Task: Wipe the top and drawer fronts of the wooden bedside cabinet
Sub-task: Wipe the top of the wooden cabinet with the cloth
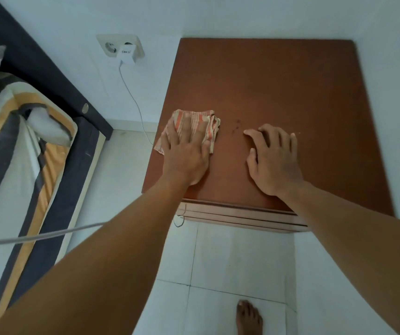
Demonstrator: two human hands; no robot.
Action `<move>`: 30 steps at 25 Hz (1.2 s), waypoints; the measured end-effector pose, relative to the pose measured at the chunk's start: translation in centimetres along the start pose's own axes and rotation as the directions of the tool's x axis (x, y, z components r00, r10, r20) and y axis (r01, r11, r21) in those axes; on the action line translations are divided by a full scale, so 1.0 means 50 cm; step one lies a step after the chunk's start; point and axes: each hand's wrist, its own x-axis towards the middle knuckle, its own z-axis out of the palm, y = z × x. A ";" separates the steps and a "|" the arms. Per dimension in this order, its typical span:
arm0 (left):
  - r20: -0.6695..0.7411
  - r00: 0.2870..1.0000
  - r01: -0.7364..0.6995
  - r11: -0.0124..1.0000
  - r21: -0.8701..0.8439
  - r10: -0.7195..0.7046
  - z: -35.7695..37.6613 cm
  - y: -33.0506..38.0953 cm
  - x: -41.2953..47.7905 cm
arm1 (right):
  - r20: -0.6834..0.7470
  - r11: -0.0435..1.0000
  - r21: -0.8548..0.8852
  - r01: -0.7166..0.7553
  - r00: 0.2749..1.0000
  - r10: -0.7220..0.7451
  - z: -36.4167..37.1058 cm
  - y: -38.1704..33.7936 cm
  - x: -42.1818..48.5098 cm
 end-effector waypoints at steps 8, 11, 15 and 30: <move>-0.131 0.979 -0.163 0.985 -0.054 0.155 0.048 0.012 -0.243 | 0.181 0.996 -0.060 -0.062 0.981 0.072 -0.029 -0.032 0.012; -0.195 0.972 -0.160 0.979 -0.126 0.134 0.072 0.010 -0.319 | 0.210 0.994 -0.059 -0.096 0.972 0.106 -0.040 -0.048 0.013; -0.218 0.955 -0.246 0.951 -0.189 0.203 0.037 0.026 -0.366 | 0.266 0.992 -0.076 -0.101 0.957 0.117 -0.052 -0.055 0.014; -0.056 0.997 0.059 0.998 -0.024 -0.061 -0.138 -0.058 0.038 | 0.459 0.987 -0.138 -0.076 0.878 0.132 -0.075 -0.062 0.047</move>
